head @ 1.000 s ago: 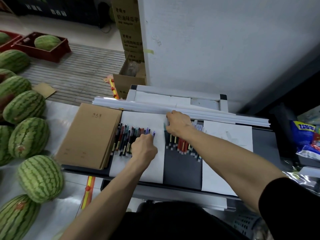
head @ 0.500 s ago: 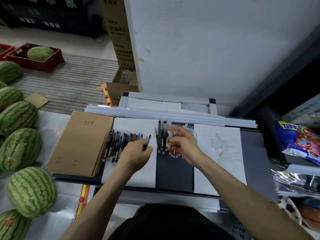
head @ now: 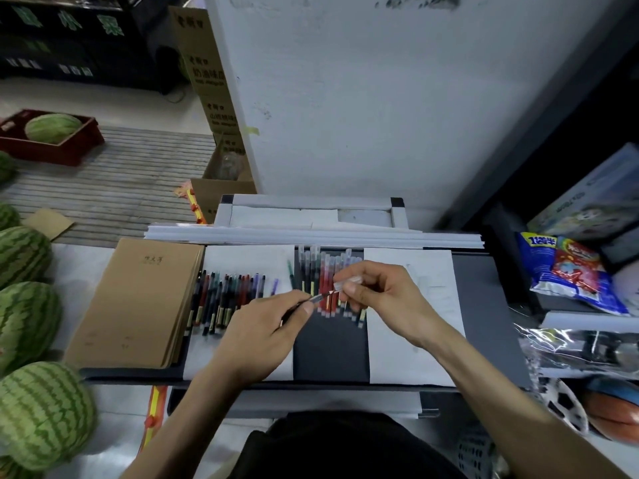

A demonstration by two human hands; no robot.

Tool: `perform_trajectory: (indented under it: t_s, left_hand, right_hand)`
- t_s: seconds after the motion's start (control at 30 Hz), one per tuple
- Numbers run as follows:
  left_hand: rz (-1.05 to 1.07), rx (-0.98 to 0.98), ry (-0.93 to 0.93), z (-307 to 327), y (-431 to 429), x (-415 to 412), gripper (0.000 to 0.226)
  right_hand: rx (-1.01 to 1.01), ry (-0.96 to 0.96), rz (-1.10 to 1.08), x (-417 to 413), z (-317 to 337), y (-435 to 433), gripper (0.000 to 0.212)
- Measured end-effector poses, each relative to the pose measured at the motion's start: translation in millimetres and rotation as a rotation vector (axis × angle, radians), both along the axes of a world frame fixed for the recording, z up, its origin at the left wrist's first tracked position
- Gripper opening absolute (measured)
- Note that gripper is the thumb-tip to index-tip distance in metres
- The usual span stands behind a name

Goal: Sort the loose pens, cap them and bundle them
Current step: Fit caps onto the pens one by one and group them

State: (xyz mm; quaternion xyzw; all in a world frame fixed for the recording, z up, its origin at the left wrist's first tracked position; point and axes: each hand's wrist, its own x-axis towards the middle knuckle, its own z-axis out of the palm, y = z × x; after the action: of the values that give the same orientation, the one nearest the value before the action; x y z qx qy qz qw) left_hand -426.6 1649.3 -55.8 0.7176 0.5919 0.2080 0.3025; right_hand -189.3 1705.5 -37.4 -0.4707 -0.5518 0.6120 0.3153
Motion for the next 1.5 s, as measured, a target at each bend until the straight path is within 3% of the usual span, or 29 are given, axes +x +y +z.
perform_trajectory:
  t_s: [0.2,0.37,0.73,0.8,0.9,0.97,1.03,1.2,1.27,1.37,1.5]
  left_hand:
    - [-0.024,0.026,0.076,7,0,7,0.025]
    - [-0.021,0.037,0.205,6,0,16,0.027]
    - [-0.005,-0.040,0.320,-25,-16,34,0.030]
    - [0.017,-0.024,0.260,-30,-18,34,0.028]
    - [0.065,-0.053,0.051,-44,-14,36,0.020]
    - [0.144,-0.113,-0.083,-55,-6,37,0.020]
    - [0.245,-0.165,-0.102,-67,6,34,0.021]
    - [0.417,-0.263,-0.014,-86,51,20,0.029]
    - [0.457,-0.269,0.011,-92,70,17,0.033]
    - [0.445,-0.276,0.123,-100,91,15,0.037]
    - [0.420,-0.276,0.210,-112,108,18,0.034]
  right_hand:
    - [0.045,-0.041,0.096,-4,2,-4,0.016]
    - [0.027,-0.065,-0.013,-15,-11,-12,0.018]
    - [-0.285,-0.129,-0.011,-16,-41,-13,0.022]
    - [-0.327,-0.072,-0.026,-16,-45,-13,0.019]
    - [-0.461,0.171,-0.098,-17,-52,-16,0.011]
    - [-0.489,0.190,-0.173,-18,-61,-18,0.012]
    - [-0.446,0.047,-0.214,-15,-72,-20,0.016]
    - [-0.133,-0.674,-0.165,30,-98,-25,0.024]
    - [-0.056,-0.861,-0.212,53,-106,-27,0.029]
    - [0.018,-1.063,-0.251,80,-113,-31,0.033]
    - [-0.005,-1.183,-0.202,96,-119,-36,0.036]
